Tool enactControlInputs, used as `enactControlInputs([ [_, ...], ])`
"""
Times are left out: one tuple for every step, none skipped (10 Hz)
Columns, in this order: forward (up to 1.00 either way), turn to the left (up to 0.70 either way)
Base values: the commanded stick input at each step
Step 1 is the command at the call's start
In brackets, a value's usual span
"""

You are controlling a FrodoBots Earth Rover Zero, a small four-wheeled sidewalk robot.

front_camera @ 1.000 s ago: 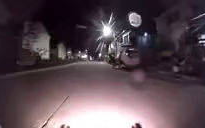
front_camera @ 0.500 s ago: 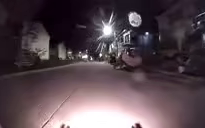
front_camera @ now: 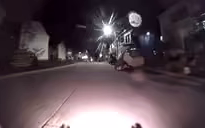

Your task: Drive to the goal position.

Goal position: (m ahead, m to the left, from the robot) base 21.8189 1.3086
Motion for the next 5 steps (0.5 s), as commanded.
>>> enactControlInputs([
  [0.7,0.0],
  [0.7,0.0],
  [0.7,0.0],
  [0.7,0.0],
  [0.7,0.0],
])
